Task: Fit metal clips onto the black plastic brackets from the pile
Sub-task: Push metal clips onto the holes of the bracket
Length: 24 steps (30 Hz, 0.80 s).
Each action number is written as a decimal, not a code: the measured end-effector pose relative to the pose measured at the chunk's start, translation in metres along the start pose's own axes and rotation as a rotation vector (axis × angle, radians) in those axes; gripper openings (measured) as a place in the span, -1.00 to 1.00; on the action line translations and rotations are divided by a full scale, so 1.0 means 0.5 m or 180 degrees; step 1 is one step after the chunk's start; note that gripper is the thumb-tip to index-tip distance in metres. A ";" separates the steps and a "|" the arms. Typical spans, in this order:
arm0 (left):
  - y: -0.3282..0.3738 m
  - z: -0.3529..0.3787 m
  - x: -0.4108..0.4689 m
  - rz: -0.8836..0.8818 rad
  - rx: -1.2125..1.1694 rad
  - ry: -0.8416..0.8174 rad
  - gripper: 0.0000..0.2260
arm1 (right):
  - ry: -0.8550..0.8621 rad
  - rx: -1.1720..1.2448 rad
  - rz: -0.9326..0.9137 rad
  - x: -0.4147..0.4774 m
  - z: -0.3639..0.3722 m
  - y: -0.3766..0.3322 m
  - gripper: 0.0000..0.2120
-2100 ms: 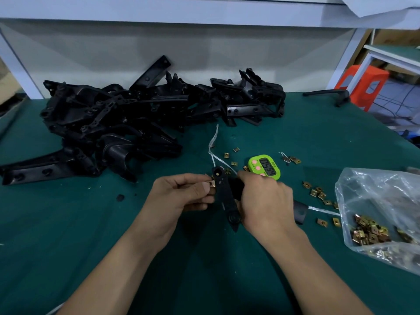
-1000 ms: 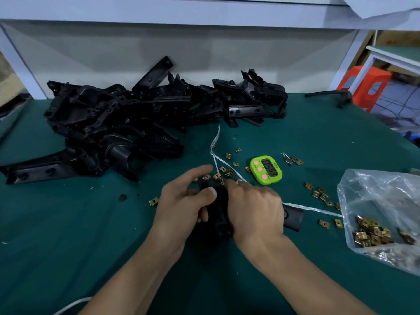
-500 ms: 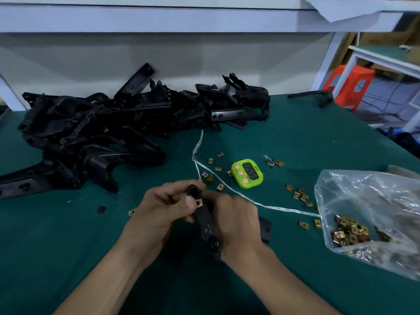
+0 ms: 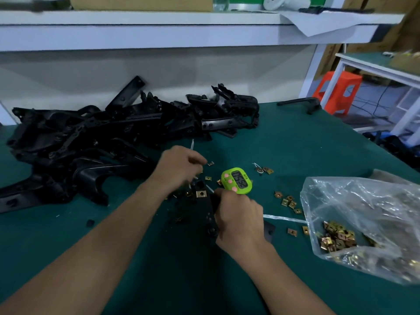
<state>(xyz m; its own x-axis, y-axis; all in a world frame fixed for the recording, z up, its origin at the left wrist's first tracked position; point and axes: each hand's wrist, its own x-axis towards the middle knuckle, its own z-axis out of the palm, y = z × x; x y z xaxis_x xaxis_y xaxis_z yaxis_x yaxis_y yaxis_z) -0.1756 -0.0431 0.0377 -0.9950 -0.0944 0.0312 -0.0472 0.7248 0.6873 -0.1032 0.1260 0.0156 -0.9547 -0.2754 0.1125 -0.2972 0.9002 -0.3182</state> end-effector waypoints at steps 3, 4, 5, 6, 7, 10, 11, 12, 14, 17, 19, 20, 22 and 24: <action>0.004 0.039 0.039 0.0169 0.0786 -0.0075 -0.81 | -0.0059 0.0008 -0.0019 0.002 0.005 0.001 -0.75; 0.006 0.041 0.048 0.0186 0.0896 -0.0056 -0.83 | -0.0119 0.0030 -0.0029 0.003 0.006 0.001 -0.75; 0.007 0.038 0.055 0.0185 0.0968 -0.0054 -0.85 | -0.0185 0.0044 -0.0041 0.005 0.008 0.001 -0.74; 0.008 0.035 0.062 0.0174 0.1017 -0.0079 -0.86 | -0.0241 0.0050 -0.0052 0.008 0.008 0.001 -0.74; 0.008 0.031 0.067 0.0166 0.1044 -0.0096 -0.86 | -0.0283 0.0058 -0.0059 0.009 0.009 0.002 -0.74; 0.009 0.020 0.062 0.0068 0.0680 0.0201 -0.88 | -0.0284 0.0086 -0.0105 0.012 0.009 0.006 -0.75; 0.009 0.014 0.050 -0.0023 0.0242 0.0371 -0.88 | -0.0259 0.0082 -0.0142 0.011 0.010 0.006 -0.76; 0.010 0.007 0.032 -0.0118 -0.0320 0.0522 -0.90 | -0.0238 0.0071 -0.0167 0.010 0.011 0.006 -0.76; 0.011 -0.012 -0.019 -0.0303 -0.1497 0.0699 -0.86 | -0.0198 0.0050 -0.0166 0.011 0.012 0.006 -0.75; -0.002 -0.032 -0.108 -0.0414 -0.2398 0.0751 -0.82 | -0.0182 0.0017 -0.0114 0.017 0.012 0.007 -0.78; -0.016 -0.034 -0.165 -0.0442 -0.2565 0.0753 -0.75 | -0.0154 -0.0001 -0.0112 0.018 0.014 0.007 -0.80; -0.025 -0.033 -0.187 -0.0481 -0.2643 0.0751 -0.70 | -0.0109 -0.0015 -0.0122 0.017 0.014 0.007 -0.81; -0.039 -0.026 -0.222 -0.0574 -0.2800 0.0672 -0.66 | -0.0010 -0.0103 -0.0126 0.013 0.014 0.006 -0.83; -0.046 -0.016 -0.248 -0.0572 -0.2888 0.0507 -0.68 | 0.0058 -0.0220 -0.0086 0.011 0.011 0.003 -0.81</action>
<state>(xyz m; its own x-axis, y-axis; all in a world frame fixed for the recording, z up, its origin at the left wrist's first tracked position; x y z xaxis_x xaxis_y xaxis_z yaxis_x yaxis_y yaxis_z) -0.0503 -0.0534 0.0239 -0.9526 -0.2942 -0.0774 -0.0459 -0.1125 0.9926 -0.1087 0.1238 0.0104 -0.9458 -0.2942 0.1374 -0.3205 0.9139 -0.2490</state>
